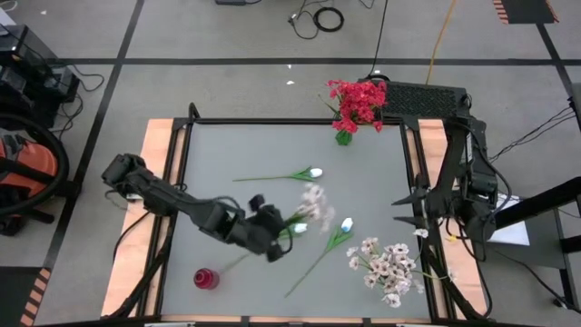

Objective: Sort flowers into vase by color
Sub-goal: Put the white flowers into the transparent vase

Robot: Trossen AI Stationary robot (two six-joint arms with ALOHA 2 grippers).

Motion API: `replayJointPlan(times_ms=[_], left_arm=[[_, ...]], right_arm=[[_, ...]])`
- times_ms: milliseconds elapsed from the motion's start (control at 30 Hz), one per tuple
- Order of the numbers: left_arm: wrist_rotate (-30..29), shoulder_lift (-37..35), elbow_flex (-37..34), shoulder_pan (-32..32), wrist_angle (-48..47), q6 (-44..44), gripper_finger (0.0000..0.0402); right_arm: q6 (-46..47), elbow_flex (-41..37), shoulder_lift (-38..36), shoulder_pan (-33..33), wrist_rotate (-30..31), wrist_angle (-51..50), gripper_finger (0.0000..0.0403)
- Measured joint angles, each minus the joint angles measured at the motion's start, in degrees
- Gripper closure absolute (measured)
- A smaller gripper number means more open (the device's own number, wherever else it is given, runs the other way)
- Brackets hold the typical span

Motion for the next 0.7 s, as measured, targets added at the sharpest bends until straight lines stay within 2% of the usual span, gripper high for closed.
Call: replayJointPlan(times_ms=[67,200,300,367,500,700], left_arm=[[-2.7,0.1,0.0,1.5,12.3,8.7,0.0364],[-1.6,3.0,0.2,6.0,39.7,26.6,0.0363],[-0.8,5.9,0.1,9.7,50.9,33.7,0.0363],[2.5,6.9,-0.1,12.2,55.3,34.2,0.0363],[14.0,9.5,2.2,16.4,63.9,34.2,0.0363],[21.9,15.7,14.0,18.3,64.4,40.6,0.0363]], right_arm=[[-0.5,0.0,-0.3,-0.3,3.5,0.1,0.0236],[-3.5,0.4,-1.7,-1.1,5.9,1.1,0.0239],[-8.1,0.5,-3.1,-1.4,6.0,5.1,0.0237],[-12.5,0.5,-3.8,-1.4,5.1,8.5,0.0234],[-22.5,0.5,-6.0,-1.6,4.5,16.2,0.0221],[-35.5,0.5,-10.9,-3.9,4.3,25.1,0.0207]])
